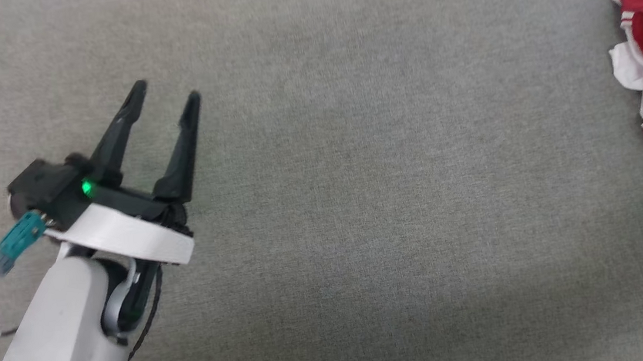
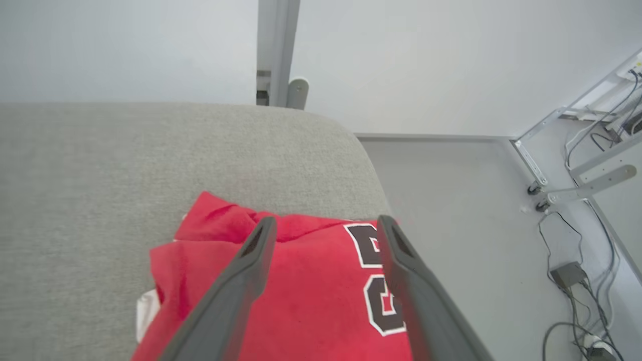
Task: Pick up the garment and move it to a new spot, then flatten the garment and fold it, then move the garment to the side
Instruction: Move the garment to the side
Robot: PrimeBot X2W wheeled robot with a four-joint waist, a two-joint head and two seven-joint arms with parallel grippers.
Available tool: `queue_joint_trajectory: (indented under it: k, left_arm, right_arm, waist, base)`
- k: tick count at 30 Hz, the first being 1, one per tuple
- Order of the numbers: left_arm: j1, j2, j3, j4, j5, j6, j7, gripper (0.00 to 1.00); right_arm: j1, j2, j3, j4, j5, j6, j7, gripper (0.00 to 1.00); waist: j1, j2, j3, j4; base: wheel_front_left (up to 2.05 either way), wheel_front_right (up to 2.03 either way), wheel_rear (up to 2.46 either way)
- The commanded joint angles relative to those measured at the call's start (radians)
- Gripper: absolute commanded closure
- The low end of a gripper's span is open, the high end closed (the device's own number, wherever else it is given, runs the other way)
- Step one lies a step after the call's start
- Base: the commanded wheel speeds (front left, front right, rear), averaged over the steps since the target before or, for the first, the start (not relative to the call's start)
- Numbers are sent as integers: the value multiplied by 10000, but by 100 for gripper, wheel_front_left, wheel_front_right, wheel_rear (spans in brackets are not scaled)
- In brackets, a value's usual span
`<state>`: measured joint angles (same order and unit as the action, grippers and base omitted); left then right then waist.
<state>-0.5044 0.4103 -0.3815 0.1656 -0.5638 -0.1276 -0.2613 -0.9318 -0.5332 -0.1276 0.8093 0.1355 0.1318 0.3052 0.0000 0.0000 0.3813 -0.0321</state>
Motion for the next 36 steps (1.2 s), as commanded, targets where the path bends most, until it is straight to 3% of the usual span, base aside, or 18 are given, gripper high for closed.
queue_joint_trajectory:
  k: [1,13,25,36]
  left_arm:
    - [302,-4,253,-18,27,-28,-47,0]
    - [1828,-325,2071,-369,524,77,-47,0]
    - [4008,-918,4037,-875,1056,246,-45,0]
    - [5927,-1261,5130,-817,952,49,-47,0]
  right_arm:
    - [274,221,89,-172,187,-22,-226,0]
    - [1749,1363,834,-1534,1300,-22,-1346,0]
    - [4231,2027,1545,-3589,2106,-20,-2358,0]
    - [6660,2681,1277,-5211,2083,-19,-3545,0]
  waist:
    - [0,0,-349,87]
    - [0,0,-1617,475]
    - [0,0,-2765,978]
    - [0,0,-3670,1134]
  base:
    - [0,0,0]
    - [0,0,0]
    - [0,0,0]
    - [0,0,0]
